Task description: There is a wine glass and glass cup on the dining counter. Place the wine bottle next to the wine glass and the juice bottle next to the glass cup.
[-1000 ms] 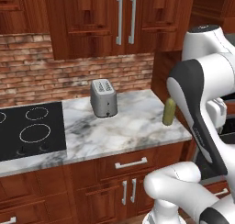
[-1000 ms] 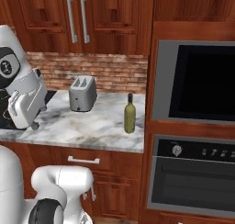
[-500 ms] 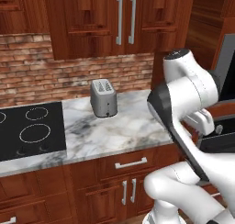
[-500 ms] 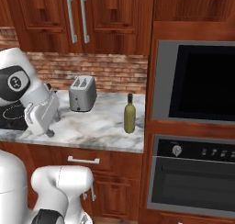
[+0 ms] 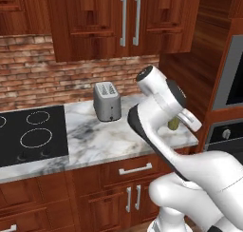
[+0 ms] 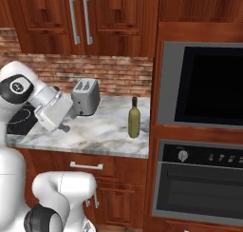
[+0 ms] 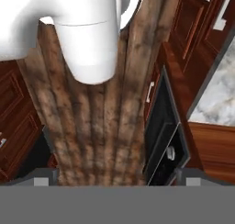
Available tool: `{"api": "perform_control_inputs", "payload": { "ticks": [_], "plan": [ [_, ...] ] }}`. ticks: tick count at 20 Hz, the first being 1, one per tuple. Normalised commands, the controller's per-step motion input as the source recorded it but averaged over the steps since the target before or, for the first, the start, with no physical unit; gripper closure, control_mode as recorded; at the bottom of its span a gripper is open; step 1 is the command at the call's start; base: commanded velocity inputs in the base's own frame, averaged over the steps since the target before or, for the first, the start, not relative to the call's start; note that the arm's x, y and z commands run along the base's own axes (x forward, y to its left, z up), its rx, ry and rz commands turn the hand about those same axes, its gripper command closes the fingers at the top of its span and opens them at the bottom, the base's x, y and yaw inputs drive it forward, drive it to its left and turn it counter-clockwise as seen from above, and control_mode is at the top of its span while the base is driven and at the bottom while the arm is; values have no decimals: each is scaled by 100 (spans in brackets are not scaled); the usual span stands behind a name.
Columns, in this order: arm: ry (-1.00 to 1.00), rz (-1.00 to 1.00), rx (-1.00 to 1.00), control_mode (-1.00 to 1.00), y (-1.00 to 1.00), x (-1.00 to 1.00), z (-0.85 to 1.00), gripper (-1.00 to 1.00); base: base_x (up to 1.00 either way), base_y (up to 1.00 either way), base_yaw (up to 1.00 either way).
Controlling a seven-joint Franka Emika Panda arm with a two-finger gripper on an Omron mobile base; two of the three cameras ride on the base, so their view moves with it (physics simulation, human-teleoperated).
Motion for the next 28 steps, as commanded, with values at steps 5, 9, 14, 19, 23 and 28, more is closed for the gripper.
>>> {"api": "perform_control_inputs", "payload": {
  "ticks": [5, 9, 14, 19, 23, 28],
  "plan": [
    [0, 0, -19, -100, -30, 78, -25, -100, 0, 0, 0],
    [0, 0, -22, -100, -18, 69, -29, -100, 0, 0, 0],
    [0, 0, -17, -100, -18, 17, -10, -100, 0, 0, 0],
    [-2, 0, -9, -100, -31, 2, -8, -100, 0, 0, 0],
    [0, 5, 0, -100, -11, 25, -26, -100, 0, 0, 0],
    [0, 10, 0, -100, -4, 32, -13, -100, 0, 0, 0]
  ]
}}
